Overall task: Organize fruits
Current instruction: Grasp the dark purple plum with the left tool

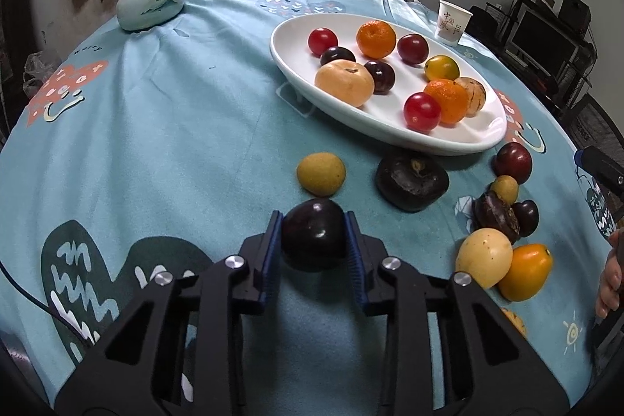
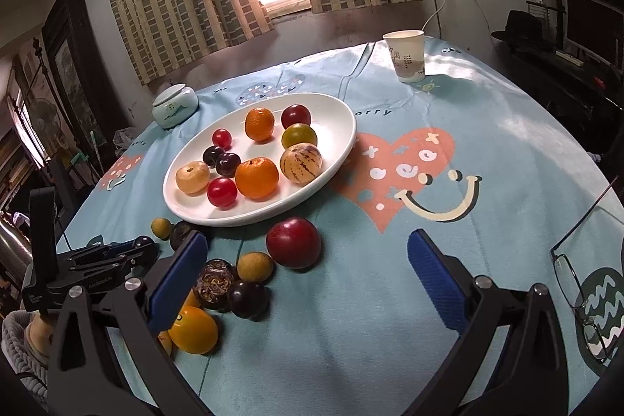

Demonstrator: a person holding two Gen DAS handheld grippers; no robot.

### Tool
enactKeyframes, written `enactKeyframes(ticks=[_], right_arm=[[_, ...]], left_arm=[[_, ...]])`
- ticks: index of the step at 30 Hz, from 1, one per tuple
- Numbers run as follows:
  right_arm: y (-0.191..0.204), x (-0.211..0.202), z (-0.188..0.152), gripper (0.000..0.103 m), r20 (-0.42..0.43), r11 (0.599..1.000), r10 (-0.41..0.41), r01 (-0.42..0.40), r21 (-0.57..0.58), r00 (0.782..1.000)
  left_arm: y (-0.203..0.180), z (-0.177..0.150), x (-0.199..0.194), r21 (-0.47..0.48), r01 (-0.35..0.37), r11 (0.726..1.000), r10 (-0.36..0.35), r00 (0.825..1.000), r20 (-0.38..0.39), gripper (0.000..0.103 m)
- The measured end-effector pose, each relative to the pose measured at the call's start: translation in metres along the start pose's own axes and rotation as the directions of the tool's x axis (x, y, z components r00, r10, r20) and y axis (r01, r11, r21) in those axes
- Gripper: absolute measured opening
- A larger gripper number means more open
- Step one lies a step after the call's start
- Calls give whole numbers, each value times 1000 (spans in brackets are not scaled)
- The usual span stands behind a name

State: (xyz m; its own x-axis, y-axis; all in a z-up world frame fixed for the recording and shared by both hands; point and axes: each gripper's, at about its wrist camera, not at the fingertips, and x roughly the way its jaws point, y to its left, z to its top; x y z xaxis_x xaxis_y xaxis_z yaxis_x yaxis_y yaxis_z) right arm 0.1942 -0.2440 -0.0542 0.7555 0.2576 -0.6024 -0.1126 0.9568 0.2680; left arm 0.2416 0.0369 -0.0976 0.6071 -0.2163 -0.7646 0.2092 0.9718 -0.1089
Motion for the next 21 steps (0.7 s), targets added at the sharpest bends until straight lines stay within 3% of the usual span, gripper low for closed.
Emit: enactKeyframes(ticks=[3, 9, 21], right_arm=[[1, 0, 0, 101, 3, 1000, 8, -8, -5, 1000], [3, 18, -4, 68, -92, 998, 62, -63, -13, 994], [13, 40, -3, 65, -123, 995, -23, 11, -94, 992]], left_arm=[[0, -1, -4, -3, -12, 1000, 12, 1000, 9, 31], [10, -1, -13, -46, -31, 998, 33, 999, 40, 31], [4, -2, -11, -10, -41, 999, 41, 999, 26, 31]])
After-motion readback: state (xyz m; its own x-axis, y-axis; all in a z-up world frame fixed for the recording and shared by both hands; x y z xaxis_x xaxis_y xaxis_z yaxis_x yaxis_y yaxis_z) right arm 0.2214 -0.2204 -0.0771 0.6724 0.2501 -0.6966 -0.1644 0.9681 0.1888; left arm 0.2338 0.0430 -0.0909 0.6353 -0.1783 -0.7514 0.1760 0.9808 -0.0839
